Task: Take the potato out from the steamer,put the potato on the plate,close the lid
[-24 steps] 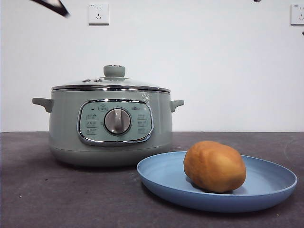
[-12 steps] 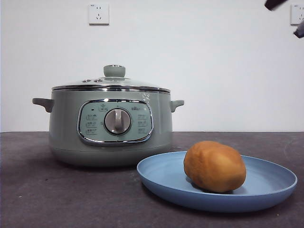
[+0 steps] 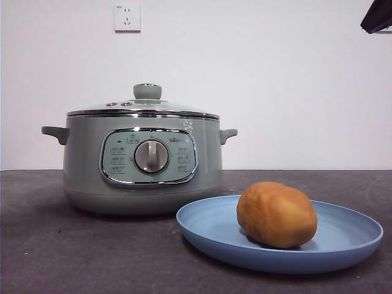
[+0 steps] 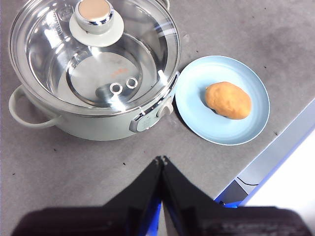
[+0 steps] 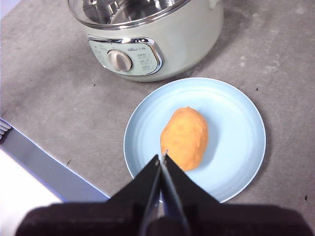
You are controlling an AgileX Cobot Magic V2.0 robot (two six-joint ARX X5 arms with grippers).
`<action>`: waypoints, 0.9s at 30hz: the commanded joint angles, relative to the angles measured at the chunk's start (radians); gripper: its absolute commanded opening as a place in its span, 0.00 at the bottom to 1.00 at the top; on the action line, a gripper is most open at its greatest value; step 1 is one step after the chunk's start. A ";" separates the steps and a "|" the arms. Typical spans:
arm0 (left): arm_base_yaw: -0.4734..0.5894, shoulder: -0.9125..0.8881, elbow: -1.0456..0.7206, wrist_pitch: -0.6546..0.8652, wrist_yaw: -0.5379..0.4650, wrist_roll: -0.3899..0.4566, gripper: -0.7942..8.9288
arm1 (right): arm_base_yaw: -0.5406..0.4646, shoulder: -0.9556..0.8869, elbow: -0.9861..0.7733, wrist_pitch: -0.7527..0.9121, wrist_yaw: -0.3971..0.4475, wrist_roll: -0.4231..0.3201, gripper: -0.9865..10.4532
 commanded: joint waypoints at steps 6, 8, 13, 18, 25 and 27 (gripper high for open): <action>-0.003 -0.001 -0.003 0.003 -0.002 -0.006 0.08 | 0.000 0.000 0.005 0.003 0.003 0.005 0.09; -0.003 -0.001 -0.003 0.003 -0.003 -0.006 0.08 | 0.000 0.000 0.005 0.003 0.003 0.005 0.09; -0.005 -0.002 -0.003 0.062 -0.010 0.006 0.08 | 0.000 0.000 0.005 0.003 0.003 0.005 0.09; 0.067 -0.064 -0.006 0.254 -0.024 0.051 0.08 | 0.000 0.000 0.005 0.000 0.003 0.006 0.09; 0.256 -0.282 -0.221 0.700 -0.026 0.047 0.08 | 0.000 0.000 0.005 -0.002 0.003 0.005 0.09; 0.308 -0.359 -0.337 0.829 -0.031 0.047 0.08 | 0.000 0.000 0.005 -0.002 0.003 0.005 0.09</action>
